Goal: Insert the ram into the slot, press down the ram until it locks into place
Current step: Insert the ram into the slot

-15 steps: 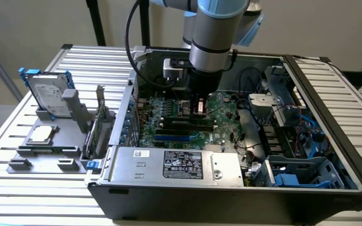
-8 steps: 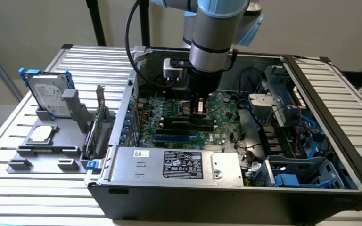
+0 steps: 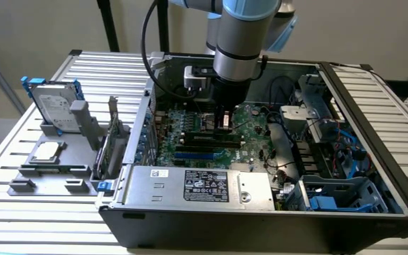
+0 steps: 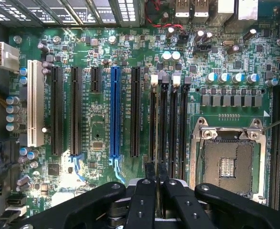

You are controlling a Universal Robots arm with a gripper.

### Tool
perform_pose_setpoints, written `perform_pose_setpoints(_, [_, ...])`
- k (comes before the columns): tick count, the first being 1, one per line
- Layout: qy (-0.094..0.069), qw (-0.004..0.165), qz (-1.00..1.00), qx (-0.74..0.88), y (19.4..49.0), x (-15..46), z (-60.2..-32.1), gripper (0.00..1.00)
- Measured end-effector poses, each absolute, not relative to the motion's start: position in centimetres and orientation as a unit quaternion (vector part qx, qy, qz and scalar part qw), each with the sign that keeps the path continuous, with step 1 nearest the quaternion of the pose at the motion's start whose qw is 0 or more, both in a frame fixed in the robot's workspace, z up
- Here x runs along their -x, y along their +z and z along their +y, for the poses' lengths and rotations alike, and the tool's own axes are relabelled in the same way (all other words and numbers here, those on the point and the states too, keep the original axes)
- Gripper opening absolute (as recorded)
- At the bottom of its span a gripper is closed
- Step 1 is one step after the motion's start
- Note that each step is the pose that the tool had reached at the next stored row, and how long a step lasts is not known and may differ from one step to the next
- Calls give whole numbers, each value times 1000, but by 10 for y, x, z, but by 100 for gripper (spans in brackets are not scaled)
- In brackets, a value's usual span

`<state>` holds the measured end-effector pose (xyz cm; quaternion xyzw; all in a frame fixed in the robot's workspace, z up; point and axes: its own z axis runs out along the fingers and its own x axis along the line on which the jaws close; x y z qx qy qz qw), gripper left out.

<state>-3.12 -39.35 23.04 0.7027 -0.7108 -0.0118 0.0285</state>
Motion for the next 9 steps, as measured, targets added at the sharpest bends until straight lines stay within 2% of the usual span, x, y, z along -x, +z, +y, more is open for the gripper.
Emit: perform_pose_setpoints(9, [-12, 29, -710, -703, 229, 31, -395, 13])
